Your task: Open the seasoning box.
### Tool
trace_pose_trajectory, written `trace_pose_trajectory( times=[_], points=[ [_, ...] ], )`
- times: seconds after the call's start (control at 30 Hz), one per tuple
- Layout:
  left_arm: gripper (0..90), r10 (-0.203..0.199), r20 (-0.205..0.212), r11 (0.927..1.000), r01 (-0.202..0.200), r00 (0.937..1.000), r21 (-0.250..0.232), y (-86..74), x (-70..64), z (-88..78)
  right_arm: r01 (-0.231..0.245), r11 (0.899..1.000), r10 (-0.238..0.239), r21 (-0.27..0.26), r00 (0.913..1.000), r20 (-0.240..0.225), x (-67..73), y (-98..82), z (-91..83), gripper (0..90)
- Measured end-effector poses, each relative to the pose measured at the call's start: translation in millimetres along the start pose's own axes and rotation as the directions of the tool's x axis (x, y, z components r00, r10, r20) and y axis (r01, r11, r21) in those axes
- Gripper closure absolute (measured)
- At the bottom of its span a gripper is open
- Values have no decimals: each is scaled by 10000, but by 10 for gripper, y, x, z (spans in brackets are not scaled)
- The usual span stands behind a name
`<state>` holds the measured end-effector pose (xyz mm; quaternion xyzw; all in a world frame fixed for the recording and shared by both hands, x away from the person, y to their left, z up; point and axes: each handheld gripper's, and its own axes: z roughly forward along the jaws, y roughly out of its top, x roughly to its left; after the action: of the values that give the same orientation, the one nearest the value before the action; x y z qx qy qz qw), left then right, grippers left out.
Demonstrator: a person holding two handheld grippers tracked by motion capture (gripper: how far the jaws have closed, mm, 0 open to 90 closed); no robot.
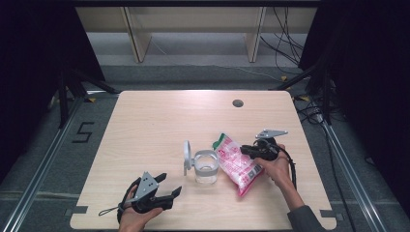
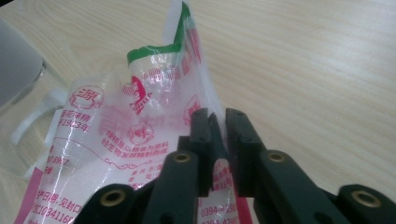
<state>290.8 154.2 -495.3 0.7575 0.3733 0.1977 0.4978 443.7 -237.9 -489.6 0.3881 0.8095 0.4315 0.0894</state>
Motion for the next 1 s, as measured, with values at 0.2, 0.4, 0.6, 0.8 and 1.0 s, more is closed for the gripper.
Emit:
trace_pose_trajectory(
  times=[0.2,0.4,0.6,0.8,1.0],
  points=[
    [284,-36,-47,10000,36,10000,-10,9,6,-25,451,9988,-443,-208,9982,406,18,-18,-33,900],
    [285,-46,-151,10000,45,9999,-68,23,26,-59,486,9986,-468,-228,9962,737,-10,-92,-154,900],
    [286,-43,-71,10000,43,10000,-89,19,29,-49,347,9991,-316,-243,9929,1149,-18,-227,-371,900],
    [286,-33,-138,10000,32,9999,-62,26,17,-57,-37,9992,87,-402,9922,1245,19,-409,-612,900],
    [287,22,-151,10000,-22,9999,-26,26,6,-57,85,9983,-4,-583,9904,1382,60,-541,-752,900]
  ],
)
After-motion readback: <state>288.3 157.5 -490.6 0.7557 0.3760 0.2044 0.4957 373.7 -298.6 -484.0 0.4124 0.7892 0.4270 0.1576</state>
